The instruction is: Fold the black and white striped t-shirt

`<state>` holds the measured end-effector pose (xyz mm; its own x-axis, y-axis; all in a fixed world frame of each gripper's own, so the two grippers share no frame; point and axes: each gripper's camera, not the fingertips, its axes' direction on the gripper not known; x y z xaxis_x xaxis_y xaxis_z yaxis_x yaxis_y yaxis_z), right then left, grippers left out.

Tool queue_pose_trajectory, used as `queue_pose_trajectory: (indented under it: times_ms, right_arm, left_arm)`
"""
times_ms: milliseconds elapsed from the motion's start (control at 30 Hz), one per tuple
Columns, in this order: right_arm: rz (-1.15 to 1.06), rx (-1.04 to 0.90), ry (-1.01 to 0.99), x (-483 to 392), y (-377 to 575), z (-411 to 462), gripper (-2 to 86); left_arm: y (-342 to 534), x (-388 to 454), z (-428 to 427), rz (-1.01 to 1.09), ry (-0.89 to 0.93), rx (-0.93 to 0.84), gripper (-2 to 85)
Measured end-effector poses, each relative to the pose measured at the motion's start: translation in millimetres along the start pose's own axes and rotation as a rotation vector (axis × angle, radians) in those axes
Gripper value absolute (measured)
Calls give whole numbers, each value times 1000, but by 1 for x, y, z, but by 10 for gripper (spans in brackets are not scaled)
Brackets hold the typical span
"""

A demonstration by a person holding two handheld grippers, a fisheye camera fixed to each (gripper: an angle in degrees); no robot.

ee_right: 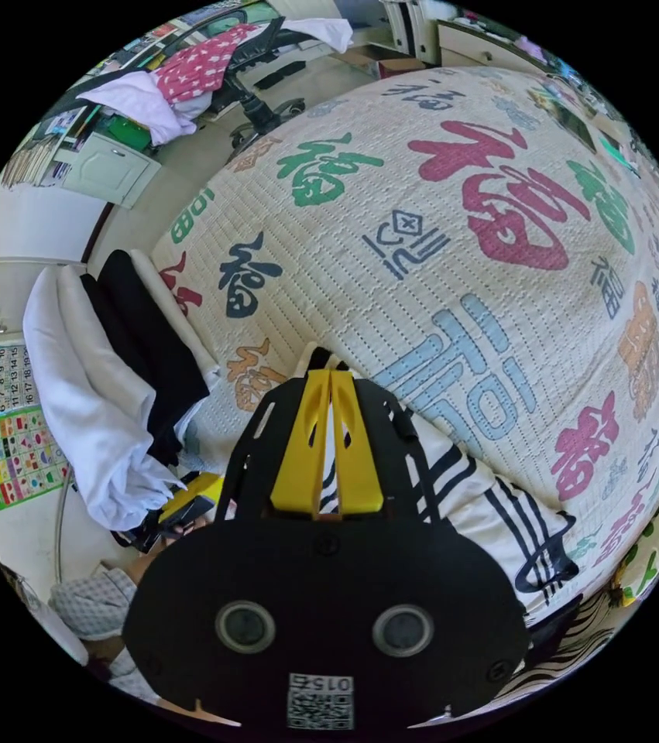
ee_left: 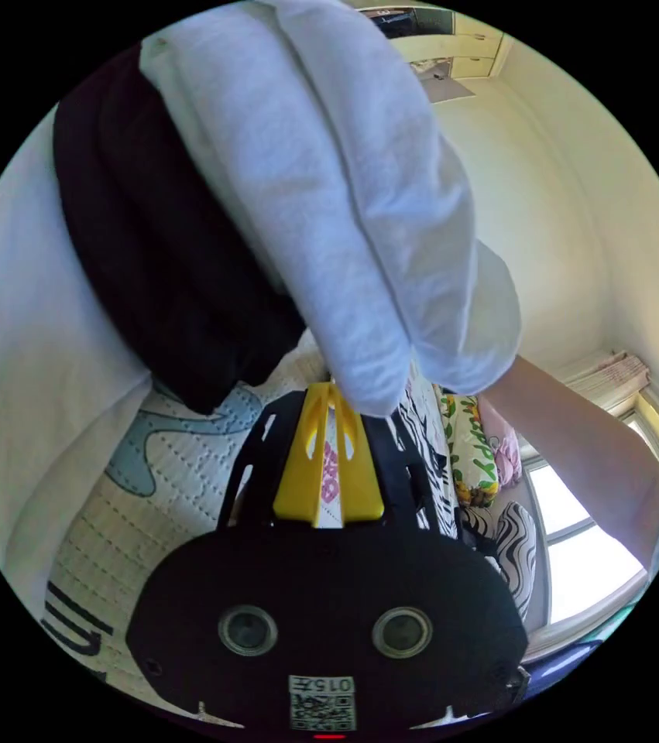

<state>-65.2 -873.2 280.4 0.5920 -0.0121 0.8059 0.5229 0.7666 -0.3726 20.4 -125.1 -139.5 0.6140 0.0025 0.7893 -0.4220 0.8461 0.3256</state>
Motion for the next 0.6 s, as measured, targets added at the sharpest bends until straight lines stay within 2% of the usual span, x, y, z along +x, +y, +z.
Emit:
queue_pose_trajectory:
  times_ms: [133, 300, 433, 533, 600]
  right_arm:
    - [13, 19, 75, -23, 24, -27, -5]
    - [13, -1, 14, -39, 60, -68, 6]
    - [-145, 200, -125, -69, 148, -150, 23]
    - [-234, 410, -84, -94, 269, -223, 4]
    - [-260, 587, 13, -112, 364, -268, -1]
  left_arm:
    - [5, -5, 2, -28, -1, -33, -6]
    - [23, -5, 2, -35, 0, -48, 0]
    - [35, 1, -15, 3, -14, 46, 17]
    - [54, 25, -25, 111, -21, 72, 17]
    - [75, 55, -32, 250, -35, 174, 17]
